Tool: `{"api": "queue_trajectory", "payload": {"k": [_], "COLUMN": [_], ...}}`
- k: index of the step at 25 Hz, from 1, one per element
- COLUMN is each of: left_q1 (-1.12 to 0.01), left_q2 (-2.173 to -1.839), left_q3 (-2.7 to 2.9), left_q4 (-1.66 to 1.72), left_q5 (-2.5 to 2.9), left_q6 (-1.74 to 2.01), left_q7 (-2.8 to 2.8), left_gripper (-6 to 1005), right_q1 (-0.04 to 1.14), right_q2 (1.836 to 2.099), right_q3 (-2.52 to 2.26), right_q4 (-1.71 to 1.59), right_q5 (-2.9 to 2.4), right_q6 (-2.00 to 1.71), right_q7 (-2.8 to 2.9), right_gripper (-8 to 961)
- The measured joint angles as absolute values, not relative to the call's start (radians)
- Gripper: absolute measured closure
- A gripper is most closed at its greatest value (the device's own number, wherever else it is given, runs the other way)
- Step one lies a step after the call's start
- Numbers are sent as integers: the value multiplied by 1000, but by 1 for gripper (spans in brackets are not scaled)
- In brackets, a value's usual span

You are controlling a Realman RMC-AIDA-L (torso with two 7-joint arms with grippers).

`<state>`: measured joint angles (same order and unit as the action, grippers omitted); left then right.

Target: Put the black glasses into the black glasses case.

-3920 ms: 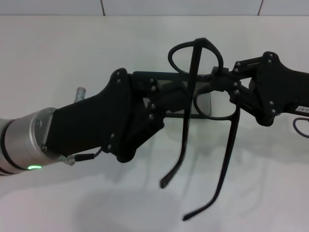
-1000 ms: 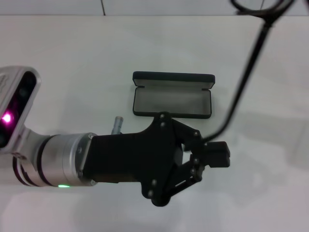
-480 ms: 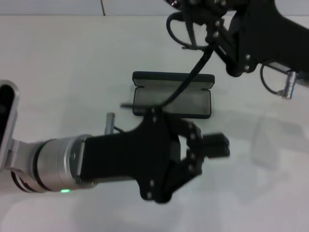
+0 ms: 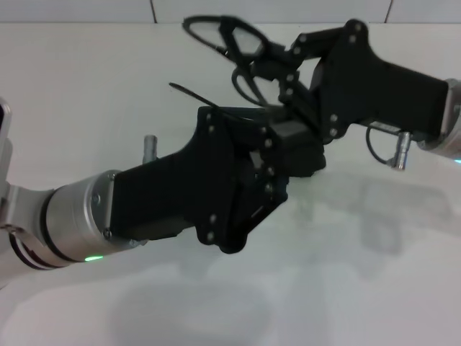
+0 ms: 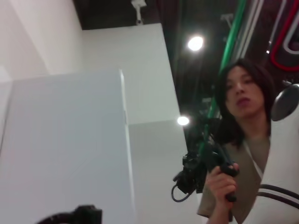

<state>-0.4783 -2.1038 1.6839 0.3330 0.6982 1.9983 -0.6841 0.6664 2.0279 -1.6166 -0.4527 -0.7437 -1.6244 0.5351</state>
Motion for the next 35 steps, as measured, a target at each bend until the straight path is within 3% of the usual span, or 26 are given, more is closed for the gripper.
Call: {"api": "queue_trajectory", "payload": {"k": [26, 35], "left_q1": [-472, -430], "left_q2": [-2101, -2079], "left_q3": [1684, 1684], "left_q4": [305, 303], "left_q5": [701, 701], "left_q6": [1981, 1987], "left_q7": [-689, -689], "left_gripper": [955, 955], "right_q1": [689, 602], "right_q2": [2028, 2019], "right_q3": [-1723, -1710], "right_q4": [-468, -587], "right_q5": [-743, -754], "right_q6": [-1573, -1406], "right_q7": [572, 570], "right_gripper": [874, 869]}}
